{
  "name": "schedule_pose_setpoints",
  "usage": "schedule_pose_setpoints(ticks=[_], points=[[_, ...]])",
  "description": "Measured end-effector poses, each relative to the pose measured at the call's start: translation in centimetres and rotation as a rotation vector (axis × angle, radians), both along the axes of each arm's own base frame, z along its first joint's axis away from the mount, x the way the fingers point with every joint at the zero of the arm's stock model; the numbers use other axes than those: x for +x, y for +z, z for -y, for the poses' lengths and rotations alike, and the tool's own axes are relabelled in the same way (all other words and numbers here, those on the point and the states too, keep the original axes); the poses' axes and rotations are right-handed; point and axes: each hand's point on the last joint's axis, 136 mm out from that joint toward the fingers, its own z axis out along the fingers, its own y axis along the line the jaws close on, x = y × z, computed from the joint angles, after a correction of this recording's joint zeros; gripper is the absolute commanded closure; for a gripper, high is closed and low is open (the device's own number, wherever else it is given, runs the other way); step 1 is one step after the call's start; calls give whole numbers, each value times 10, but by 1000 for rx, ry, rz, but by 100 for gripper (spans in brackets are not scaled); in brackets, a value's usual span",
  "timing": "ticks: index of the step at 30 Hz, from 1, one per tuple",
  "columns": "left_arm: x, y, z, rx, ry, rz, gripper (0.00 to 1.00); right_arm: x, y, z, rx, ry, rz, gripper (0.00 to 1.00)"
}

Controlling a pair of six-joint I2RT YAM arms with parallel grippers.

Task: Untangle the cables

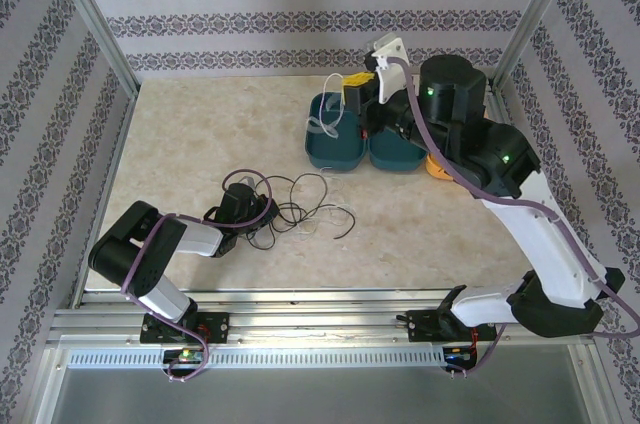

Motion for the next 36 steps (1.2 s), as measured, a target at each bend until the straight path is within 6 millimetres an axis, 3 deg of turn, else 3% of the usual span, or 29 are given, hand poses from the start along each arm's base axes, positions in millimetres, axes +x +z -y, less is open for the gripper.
schedule_pose_setpoints(ticks=[8,12,15,19,28,36], points=[[0,0,0,-1,1,0,100,4,20,22,7,-49,47,96],[-1,0,0,-2,1,2,100,19,28,45,21,-119,60,96],[-1,1,0,-2,0,3,100,37,21,62,26,-175,36,96],[-3,1,-2,1,0,-1,100,64,-4,81,29,-239,-42,96],[-6,7,-3,9,-2,3,100,138,-86,133,49,-413,-276,95],[-9,3,-5,15,-4,-7,100,182,-147,151,30,-493,-408,95]])
